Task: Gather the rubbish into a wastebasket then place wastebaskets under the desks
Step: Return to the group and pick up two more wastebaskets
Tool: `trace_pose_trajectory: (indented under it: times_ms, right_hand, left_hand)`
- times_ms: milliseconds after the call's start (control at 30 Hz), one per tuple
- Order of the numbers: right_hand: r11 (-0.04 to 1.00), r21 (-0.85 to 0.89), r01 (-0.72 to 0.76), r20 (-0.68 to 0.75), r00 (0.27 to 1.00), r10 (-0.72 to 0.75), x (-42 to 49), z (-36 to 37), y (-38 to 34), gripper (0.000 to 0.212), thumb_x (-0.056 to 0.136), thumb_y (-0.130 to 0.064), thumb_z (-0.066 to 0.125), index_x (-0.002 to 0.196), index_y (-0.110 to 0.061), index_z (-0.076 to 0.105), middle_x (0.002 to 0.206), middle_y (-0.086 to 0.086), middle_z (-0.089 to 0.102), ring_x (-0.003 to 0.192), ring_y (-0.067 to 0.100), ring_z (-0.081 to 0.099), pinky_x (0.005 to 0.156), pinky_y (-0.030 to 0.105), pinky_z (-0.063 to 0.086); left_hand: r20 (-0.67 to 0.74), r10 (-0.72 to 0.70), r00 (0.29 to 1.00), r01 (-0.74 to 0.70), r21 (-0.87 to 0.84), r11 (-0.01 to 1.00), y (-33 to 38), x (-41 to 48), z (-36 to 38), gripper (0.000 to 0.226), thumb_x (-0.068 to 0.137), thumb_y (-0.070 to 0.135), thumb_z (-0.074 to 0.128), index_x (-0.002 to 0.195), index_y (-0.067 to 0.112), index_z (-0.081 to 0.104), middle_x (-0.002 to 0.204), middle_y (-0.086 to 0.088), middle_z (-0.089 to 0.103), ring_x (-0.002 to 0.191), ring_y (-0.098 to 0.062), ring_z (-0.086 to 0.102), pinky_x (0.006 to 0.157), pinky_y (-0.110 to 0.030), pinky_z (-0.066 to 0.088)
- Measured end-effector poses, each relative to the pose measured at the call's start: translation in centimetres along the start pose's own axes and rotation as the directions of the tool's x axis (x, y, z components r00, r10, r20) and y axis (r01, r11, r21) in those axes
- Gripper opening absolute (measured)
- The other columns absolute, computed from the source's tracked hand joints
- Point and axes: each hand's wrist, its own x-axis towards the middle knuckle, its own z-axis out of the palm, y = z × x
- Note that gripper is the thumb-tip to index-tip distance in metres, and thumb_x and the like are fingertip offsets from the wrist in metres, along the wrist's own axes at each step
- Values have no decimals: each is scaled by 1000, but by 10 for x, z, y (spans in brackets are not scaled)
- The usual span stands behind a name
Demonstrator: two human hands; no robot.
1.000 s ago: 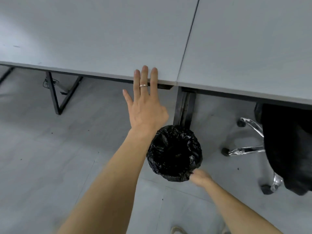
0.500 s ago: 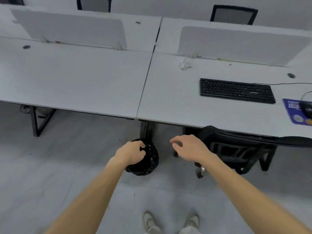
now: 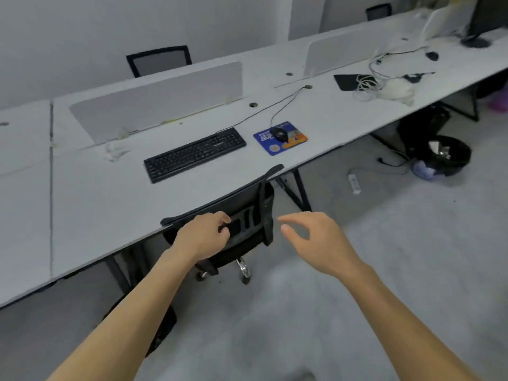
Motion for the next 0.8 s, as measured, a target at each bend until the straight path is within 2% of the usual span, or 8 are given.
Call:
trace_pose_trajectory:
  times_ms: [167, 300, 400, 500, 633, 800]
  right_hand:
    - [984, 9, -177, -117, 977, 176, -26, -78, 128, 30, 96, -45, 51, 122, -41, 64, 126, -23, 62, 125, 8, 49, 102, 29, 42]
    - [961, -3, -275, -181, 946, 270, -35, -132, 198, 29, 97, -40, 52, 123, -39, 64, 127, -16, 64, 121, 16, 52, 100, 30, 41]
    - [929, 4, -370, -239, 902, 360, -39, -170, 254, 31, 96, -41, 51, 125, -38, 63, 129, -12, 64, 124, 19, 51, 101, 33, 41]
    - [876, 49, -480, -307, 828, 470, -36, -213, 318, 32, 97, -40, 51, 127, -37, 63, 132, -12, 62, 127, 20, 48, 101, 31, 39]
    - [825, 42, -564, -324, 773, 545, -14, -263, 395, 33, 97, -42, 50, 127, -40, 61, 131, -13, 61, 128, 20, 46, 100, 35, 43]
    - [742, 27, -670, -351, 689, 635, 35, -333, 494, 34, 98, -41, 48, 130, -39, 60, 135, -9, 59, 131, 24, 44, 102, 35, 40]
  left_hand:
    - [73, 155, 985, -162, 113, 980, 140, 80, 30, 39, 95, 31, 43, 132, 31, 56, 131, 4, 62, 118, -22, 58, 95, -41, 50]
    - [125, 236, 964, -252, 134, 958, 226, 123, 47, 37, 98, 29, 41, 132, 28, 53, 132, 2, 60, 118, -22, 57, 95, -42, 51]
    - [188, 307, 933, -334, 138, 932, 296, 158, 63, 37, 98, 31, 42, 133, 31, 53, 130, 6, 61, 119, -21, 55, 94, -43, 51]
    - [272, 348, 897, -394, 136, 909, 371, 211, 88, 36, 94, 35, 43, 127, 36, 55, 128, 8, 62, 115, -21, 58, 94, -43, 52]
    - [346, 378, 859, -444, 133, 886, 455, 284, 115, 39, 93, 32, 43, 130, 37, 55, 127, 4, 63, 115, -25, 59, 95, -43, 51]
    - [386, 443, 809, -531, 157, 833, 567, 385, 141, 40, 96, 29, 40, 133, 35, 54, 130, 0, 62, 113, -28, 59, 91, -37, 49]
